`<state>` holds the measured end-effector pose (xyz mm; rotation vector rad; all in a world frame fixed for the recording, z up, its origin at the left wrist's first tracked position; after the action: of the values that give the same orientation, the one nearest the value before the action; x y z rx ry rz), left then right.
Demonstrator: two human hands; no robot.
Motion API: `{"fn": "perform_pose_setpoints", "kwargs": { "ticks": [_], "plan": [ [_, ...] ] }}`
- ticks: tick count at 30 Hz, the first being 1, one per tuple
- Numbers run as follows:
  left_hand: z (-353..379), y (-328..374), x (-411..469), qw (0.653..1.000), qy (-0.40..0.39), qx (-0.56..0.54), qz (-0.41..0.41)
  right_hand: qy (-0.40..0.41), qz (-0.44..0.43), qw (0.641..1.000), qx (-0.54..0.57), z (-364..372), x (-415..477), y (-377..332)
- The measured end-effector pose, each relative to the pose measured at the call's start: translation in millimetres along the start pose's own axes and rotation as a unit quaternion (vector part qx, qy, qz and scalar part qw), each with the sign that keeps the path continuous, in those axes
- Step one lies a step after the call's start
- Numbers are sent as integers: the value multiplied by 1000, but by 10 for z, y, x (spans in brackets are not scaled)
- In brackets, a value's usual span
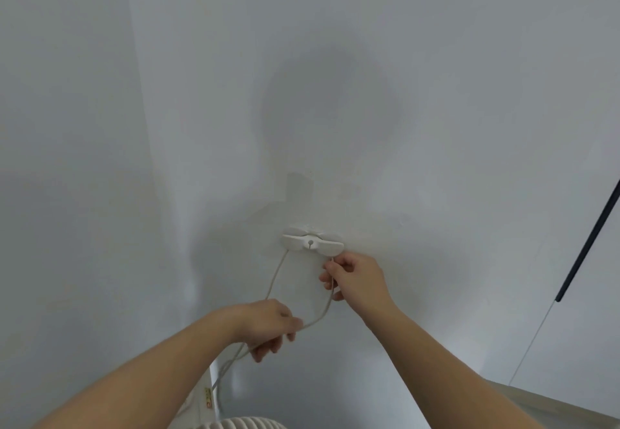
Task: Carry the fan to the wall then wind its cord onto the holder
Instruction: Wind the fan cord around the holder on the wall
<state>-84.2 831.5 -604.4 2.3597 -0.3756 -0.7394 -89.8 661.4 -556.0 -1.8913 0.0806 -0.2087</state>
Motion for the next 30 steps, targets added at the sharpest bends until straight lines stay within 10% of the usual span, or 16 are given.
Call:
{"fn": "perform_pose_setpoints", "kwargs": {
  "ticks": [7,15,23,30],
  "plan": [
    [-478,-150,-43,939,330,40,91,3,9,1000,-30,-61,75,-43],
    [-872,-330,-227,878,474,-3,-67,90,-36,992,-81,-165,-9,-199],
    [-834,-214,-71,831,428,-346,-83,118,-368,844,-373,72,-11,-461],
    [-938,129,-100,772,375,-514,6,97,-341,860,-366,165,74,-441]
  ]
}}
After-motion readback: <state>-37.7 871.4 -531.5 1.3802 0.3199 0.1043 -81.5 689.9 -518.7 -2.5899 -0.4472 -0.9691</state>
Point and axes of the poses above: each hand's wrist, its own x-axis towards the middle knuckle, its own z-axis out of the palm, y = z × x, the point moved 3 cm from there along x, towards the middle knuckle, and after that the axes turned 3 degrees about z, right-handed, at the moved point
